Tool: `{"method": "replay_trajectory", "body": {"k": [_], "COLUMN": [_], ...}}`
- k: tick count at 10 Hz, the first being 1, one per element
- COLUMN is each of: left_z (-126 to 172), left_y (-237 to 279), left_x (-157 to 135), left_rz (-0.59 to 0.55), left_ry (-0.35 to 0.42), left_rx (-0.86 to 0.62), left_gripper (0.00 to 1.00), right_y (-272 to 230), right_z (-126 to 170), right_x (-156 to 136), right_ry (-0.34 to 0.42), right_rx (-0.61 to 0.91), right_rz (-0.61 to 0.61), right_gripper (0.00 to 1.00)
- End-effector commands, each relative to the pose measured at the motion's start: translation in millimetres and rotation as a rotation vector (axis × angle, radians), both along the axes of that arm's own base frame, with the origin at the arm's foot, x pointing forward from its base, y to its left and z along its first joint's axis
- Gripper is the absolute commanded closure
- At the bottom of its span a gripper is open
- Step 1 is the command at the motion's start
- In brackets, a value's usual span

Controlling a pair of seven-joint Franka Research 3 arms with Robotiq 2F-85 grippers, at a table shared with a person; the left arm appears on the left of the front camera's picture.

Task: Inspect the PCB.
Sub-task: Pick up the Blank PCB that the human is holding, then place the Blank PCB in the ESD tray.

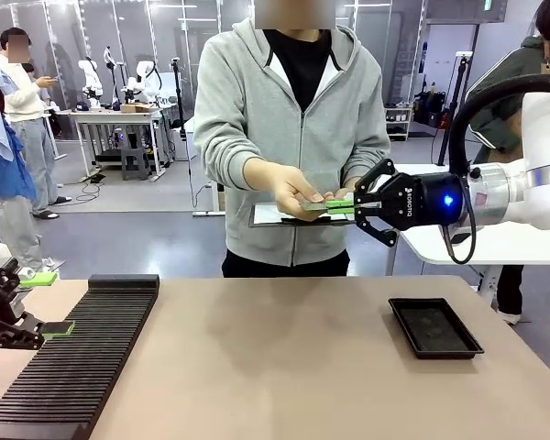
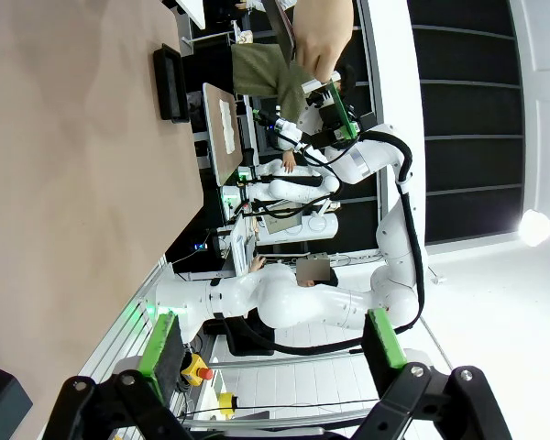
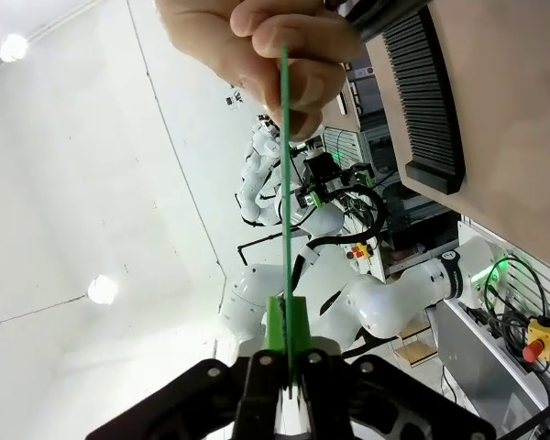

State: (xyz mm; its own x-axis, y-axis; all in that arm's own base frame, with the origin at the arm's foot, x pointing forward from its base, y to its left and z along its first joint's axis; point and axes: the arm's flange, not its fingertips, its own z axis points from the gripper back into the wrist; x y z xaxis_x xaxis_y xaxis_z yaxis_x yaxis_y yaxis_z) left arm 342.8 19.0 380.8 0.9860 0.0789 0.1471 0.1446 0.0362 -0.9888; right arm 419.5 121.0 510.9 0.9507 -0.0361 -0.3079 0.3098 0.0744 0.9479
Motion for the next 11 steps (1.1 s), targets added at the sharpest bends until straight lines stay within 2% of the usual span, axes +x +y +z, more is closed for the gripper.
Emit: {"method": "replay_trajectory", "body": {"k": [1,2,11], "left_z": [-0.9,-0.9,-0.9], "left_y": [-0.7,-0.7,-0.7], "left_x": [-1.8,-1.8,-1.8], "left_rz": [-0.001,-0.001,-0.001], "left_ry": [-0.013,-0.013,-0.013], "left_rx": [0.000,0.000,0.000], "left_gripper": [0.00,0.00,0.00], "right_y": [0.1,0.0,0.0], "right_z": [-9.1,0.0,0.0], "right_x": [-3.7,0.0,0.0], "right_ry": [-0.028,0.000,0.000], "right_rx": [0.018,0.000,0.000], "right_rz": [-0.018,0.000,0.000], "right_gripper": [1.00,1.00,1.00]}}
